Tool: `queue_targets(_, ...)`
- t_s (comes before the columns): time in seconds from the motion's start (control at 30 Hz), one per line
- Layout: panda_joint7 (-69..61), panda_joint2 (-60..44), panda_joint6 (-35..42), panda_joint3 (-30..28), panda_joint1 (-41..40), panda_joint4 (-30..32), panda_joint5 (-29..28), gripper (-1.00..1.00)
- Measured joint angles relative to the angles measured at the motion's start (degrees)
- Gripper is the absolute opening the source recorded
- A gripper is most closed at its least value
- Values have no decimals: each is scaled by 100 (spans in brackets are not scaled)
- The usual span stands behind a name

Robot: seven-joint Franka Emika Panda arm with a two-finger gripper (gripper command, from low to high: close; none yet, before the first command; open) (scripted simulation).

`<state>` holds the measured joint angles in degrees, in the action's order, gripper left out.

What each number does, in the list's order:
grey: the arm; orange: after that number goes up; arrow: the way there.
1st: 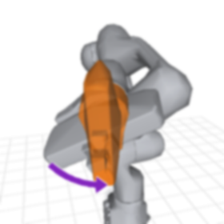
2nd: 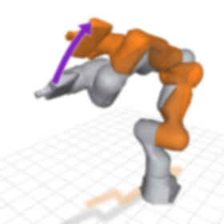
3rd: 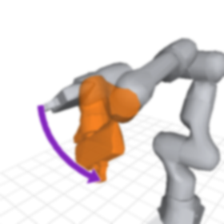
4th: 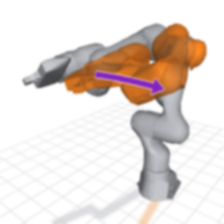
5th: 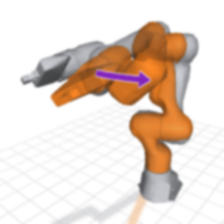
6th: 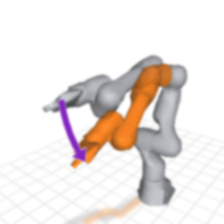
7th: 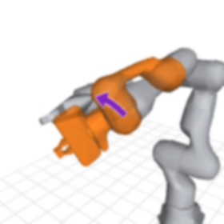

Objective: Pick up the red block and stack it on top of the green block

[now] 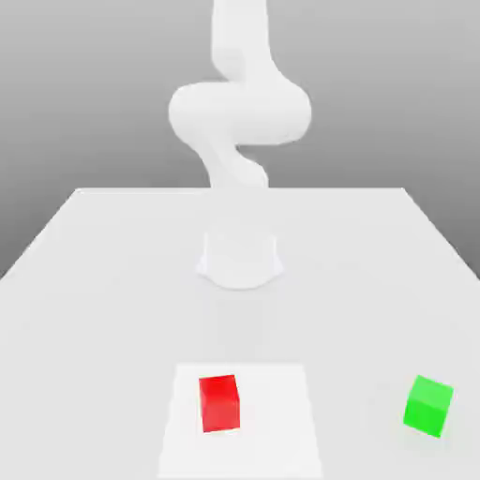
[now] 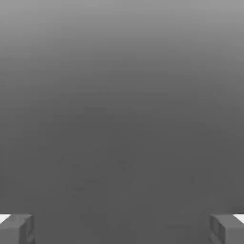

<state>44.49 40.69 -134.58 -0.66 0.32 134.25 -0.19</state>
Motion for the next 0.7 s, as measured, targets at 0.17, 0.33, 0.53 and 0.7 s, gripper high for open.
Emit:
queue_targets(0.17, -297, -1081, -587, -141, 58, 514, -21, 0)
queue_targets(0.33, -595, -2120, -1151, -284, 111, 1009, -23, 0)
queue_targets(0.53, -1002, -3367, -1827, -376, 102, 1603, 40, 0)
queue_targets(0.7, -1323, -4407, -2425, -396, 54, 2029, 114, 0)
